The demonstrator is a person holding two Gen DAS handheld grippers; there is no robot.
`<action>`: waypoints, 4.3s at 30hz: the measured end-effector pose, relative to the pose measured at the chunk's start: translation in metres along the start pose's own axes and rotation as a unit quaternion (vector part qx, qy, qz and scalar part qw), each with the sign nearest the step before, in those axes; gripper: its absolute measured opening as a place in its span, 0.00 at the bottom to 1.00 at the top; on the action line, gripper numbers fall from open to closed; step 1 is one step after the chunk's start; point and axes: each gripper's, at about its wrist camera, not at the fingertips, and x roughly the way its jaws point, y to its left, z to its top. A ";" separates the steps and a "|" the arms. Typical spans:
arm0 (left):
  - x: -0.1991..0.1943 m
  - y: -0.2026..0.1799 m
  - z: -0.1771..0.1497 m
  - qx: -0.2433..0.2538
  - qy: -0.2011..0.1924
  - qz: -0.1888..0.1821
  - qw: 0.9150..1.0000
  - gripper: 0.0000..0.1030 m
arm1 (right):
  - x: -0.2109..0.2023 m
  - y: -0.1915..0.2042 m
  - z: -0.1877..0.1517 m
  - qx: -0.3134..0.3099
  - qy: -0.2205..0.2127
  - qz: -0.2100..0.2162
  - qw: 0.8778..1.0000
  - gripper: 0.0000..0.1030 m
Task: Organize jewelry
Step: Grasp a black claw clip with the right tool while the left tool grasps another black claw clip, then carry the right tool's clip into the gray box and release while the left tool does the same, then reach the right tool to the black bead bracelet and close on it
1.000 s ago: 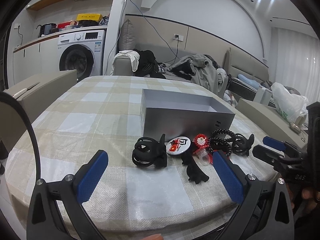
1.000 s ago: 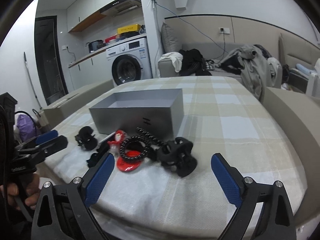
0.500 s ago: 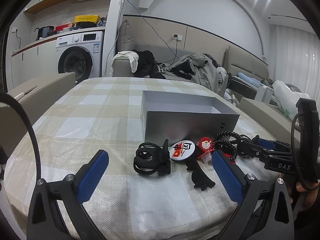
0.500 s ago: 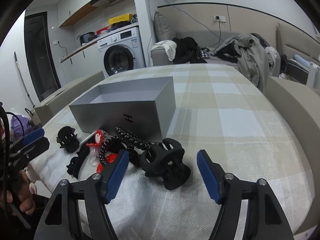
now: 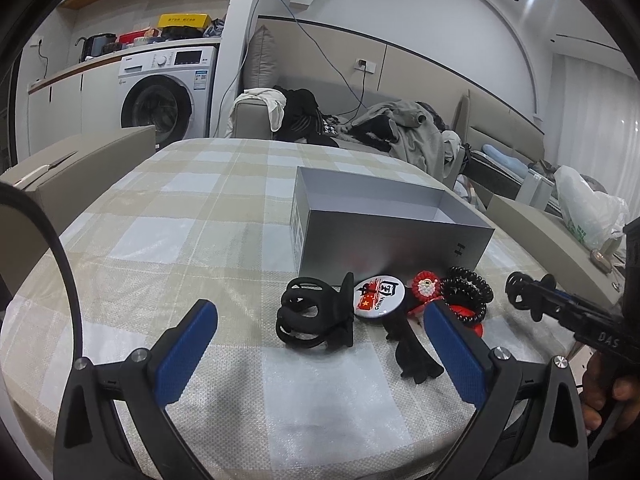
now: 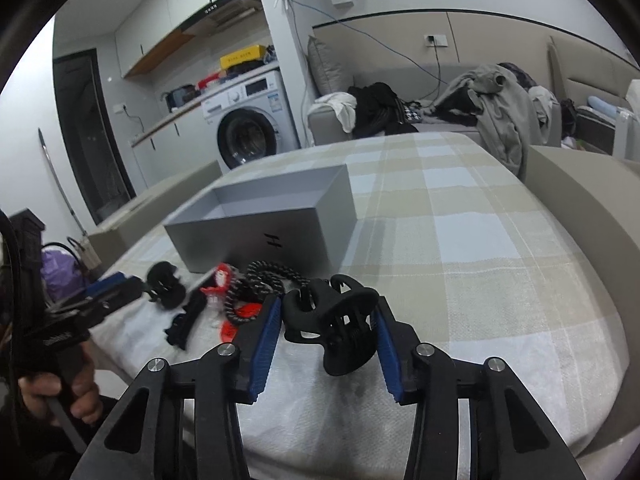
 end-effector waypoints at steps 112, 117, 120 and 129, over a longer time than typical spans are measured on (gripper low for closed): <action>0.000 -0.030 0.034 0.053 -0.028 -0.025 0.998 0.99 | 0.037 0.008 0.034 -0.035 0.011 0.031 0.999 1.00; 0.000 -0.029 0.025 0.064 -0.021 -0.016 0.998 0.99 | 0.040 0.018 0.025 -0.047 0.036 0.068 0.996 0.95; 0.003 -0.024 0.022 0.056 -0.013 -0.017 0.998 0.99 | 0.043 0.023 0.021 -0.054 0.048 0.078 0.994 0.83; 0.009 -0.021 0.015 0.043 0.009 -0.026 0.999 0.99 | 0.049 0.018 0.017 -0.033 0.065 0.089 0.993 0.72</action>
